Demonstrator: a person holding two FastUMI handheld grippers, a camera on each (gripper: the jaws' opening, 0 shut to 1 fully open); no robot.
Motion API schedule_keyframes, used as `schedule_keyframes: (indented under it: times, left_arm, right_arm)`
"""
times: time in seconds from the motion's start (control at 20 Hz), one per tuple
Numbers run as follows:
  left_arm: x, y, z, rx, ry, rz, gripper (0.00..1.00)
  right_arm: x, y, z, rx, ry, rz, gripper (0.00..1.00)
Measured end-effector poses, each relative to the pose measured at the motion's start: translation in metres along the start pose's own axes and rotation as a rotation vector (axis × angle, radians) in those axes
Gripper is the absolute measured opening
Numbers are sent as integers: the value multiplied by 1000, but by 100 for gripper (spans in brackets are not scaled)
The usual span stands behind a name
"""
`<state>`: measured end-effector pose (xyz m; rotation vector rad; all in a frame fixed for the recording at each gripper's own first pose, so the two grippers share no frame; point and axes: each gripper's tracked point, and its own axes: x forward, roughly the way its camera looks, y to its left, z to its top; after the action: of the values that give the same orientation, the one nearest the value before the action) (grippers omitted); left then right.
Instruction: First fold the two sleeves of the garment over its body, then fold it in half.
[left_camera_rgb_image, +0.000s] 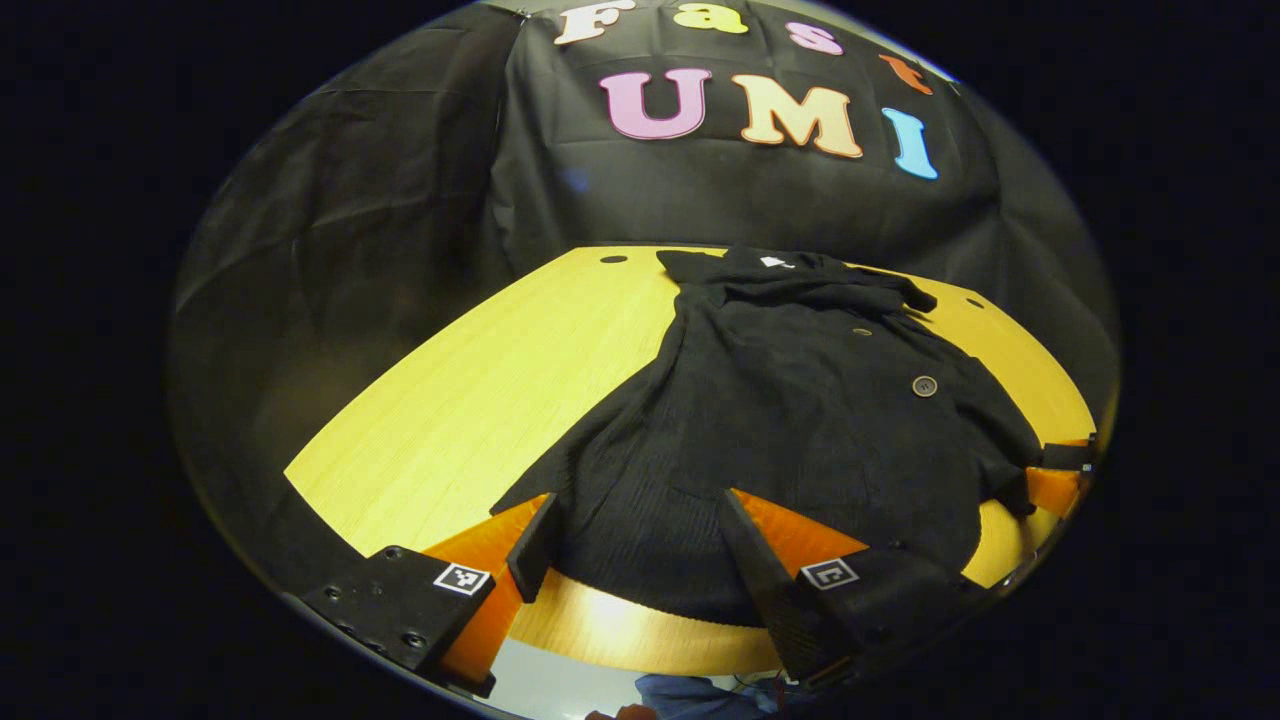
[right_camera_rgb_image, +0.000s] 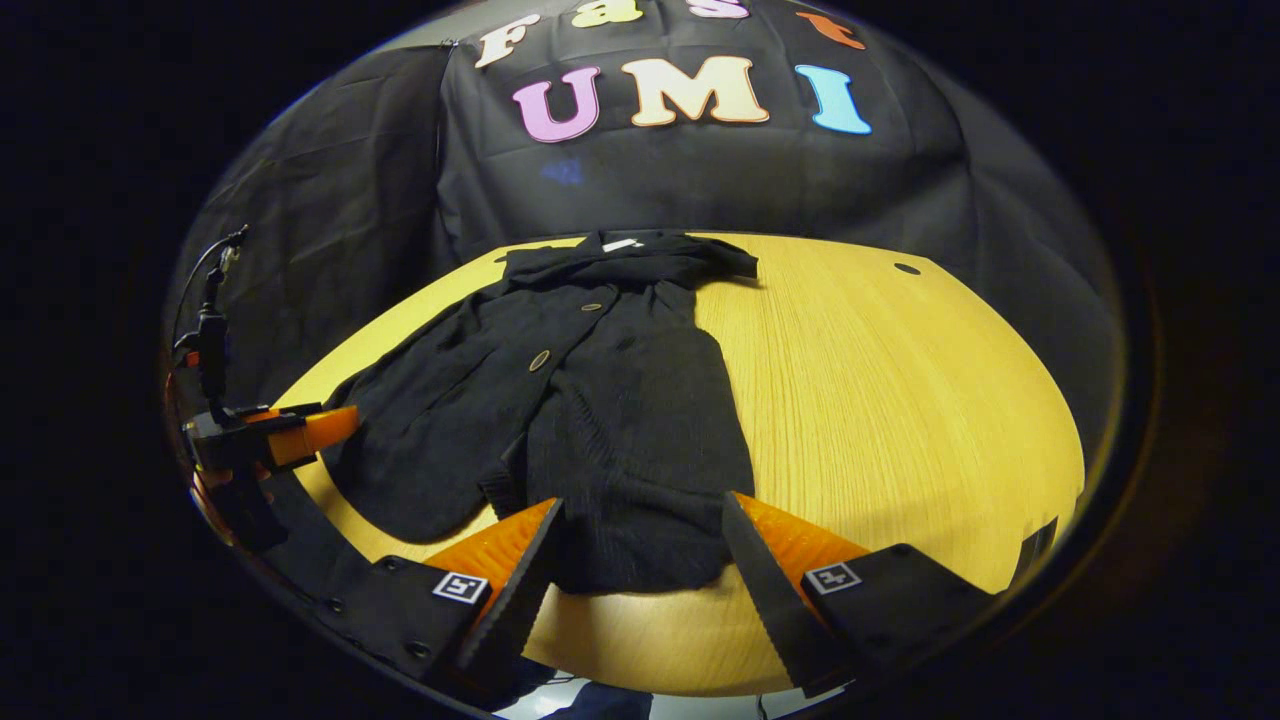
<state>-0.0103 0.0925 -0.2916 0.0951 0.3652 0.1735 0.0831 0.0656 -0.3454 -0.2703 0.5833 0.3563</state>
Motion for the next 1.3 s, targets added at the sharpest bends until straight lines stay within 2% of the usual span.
schedule_keyframes:
  times: [0.05,0.1,0.15,0.2,0.25,0.3,0.35,0.4,0.45,0.5,0.55,0.6,0.65,0.7,0.75,0.8,0.85,0.9,1.0,1.05,1.15,1.25,1.3]
  left_arm:
    - [0,1,-2,0,1,-2,96]
    - [-1,1,0,1,-14,-6,98]
    - [0,0,-2,6,-14,-8,97]
    - [0,0,-2,18,-28,-10,98]
    - [0,-1,-1,32,-38,-12,98]
    - [0,0,-2,41,-49,-11,98]
    - [1,-3,-1,38,-62,-28,97]
    - [0,-6,-2,21,-68,-38,96]
    - [2,-6,0,12,-73,-31,90]
    - [3,-9,-3,18,-59,-38,84]
    - [3,-14,-2,28,-50,-54,83]
    - [3,-18,-3,37,-37,-64,73]
    - [4,-21,-3,47,-30,-74,66]
    - [2,-24,-2,60,-24,-88,55]
    - [2,-25,-3,79,-13,-90,49]
    - [4,-27,-3,88,0,-105,39]
    - [1,-32,-3,85,13,-127,39]
    - [2,-32,-4,80,24,-132,25]
    - [1,-35,-4,98,33,-125,10]
    - [2,-36,-4,115,41,-114,6]
    - [3,-37,-4,166,54,-97,0]
    - [1,-37,-3,188,73,-96,0]
    - [2,-36,-3,173,86,-100,0]
  right_arm:
    - [1,0,-2,1,-1,-7,99]
    - [1,0,-3,-1,-6,-14,99]
    - [3,1,-3,-4,-13,-20,94]
    - [3,1,-3,-11,-20,-29,99]
    - [4,1,-5,-19,-26,-40,99]
    - [5,1,-5,-22,-30,-52,94]
    - [6,1,-5,-23,-33,-58,99]
    - [6,1,-6,-15,-31,-60,99]
    - [7,1,-6,-6,-29,-63,95]
    - [6,2,-6,-5,-25,-64,92]
    - [6,5,-7,-10,-24,-62,85]
    - [6,8,-7,-11,-23,-58,83]
    - [6,10,-8,-13,-21,-53,73]
    - [7,12,-8,-20,-16,-48,68]
    - [7,12,-7,-20,-14,-50,58]
    - [8,14,-6,-16,-9,-44,55]
    - [8,14,-7,-11,-4,-47,48]
    - [9,15,-6,-16,5,-43,42]
    - [9,18,-6,-8,31,-40,30]
    - [9,19,-5,-7,42,-41,23]
    - [10,22,-4,7,68,-37,18]
    - [10,26,-4,33,90,-17,11]
    - [10,25,-4,40,98,-16,11]
